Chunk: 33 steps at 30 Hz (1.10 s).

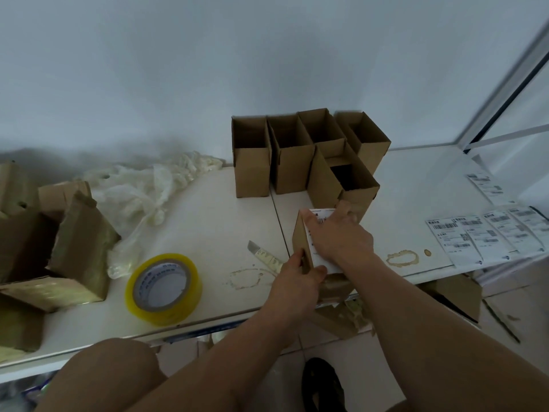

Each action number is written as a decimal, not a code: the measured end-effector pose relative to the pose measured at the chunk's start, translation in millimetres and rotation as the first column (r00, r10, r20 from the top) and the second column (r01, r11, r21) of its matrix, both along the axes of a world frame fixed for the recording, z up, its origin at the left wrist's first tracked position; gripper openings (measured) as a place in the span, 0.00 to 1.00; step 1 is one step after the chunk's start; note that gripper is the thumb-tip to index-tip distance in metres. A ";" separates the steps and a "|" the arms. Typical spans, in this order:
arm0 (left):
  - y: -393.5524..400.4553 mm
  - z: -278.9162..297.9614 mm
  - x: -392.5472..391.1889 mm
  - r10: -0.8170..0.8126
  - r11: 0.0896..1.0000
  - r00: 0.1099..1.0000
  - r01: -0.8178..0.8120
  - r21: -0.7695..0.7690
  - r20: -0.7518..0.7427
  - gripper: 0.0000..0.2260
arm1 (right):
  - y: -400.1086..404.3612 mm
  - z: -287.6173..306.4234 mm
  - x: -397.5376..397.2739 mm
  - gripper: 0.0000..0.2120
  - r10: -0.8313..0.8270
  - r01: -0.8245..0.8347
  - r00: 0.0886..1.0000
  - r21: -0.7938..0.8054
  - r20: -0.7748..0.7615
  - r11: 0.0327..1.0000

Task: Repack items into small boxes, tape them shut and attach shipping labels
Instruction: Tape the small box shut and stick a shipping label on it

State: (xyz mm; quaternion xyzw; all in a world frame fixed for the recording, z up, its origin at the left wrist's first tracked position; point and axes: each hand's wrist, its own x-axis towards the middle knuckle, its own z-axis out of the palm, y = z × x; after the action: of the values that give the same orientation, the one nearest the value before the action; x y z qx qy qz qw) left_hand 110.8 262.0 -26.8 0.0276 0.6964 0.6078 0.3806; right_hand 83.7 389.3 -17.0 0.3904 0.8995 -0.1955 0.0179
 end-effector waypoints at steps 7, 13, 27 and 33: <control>2.2 4.0 4.9 0.021 1.000 1.000 -0.021 0.003 0.005 0.09 | -1.9 7.0 -9.4 0.46 -0.072 0.079 0.993 -0.076 0.091 0.994; 4.8 5.3 1.8 0.007 1.000 0.999 -0.008 -0.024 -0.036 0.08 | -7.5 5.2 -11.7 0.45 -0.097 0.100 0.994 -0.063 0.053 0.993; 8.1 2.4 -0.3 0.042 0.999 0.999 -0.042 -0.002 0.025 0.19 | 16.3 -5.3 17.0 0.36 -0.009 -0.017 0.997 -0.315 -0.080 0.949; 8.3 -5.0 2.9 0.087 0.996 0.989 -0.088 0.005 0.119 0.12 | 22.2 -2.5 20.6 0.38 -0.049 -0.005 0.992 -0.414 -0.118 0.910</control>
State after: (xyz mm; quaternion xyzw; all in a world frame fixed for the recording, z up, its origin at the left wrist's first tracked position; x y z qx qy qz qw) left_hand 113.7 270.2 -31.8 -0.0371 0.6700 0.6281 0.3940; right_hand 104.3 411.5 -19.4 0.3747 0.8327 -0.4055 0.0410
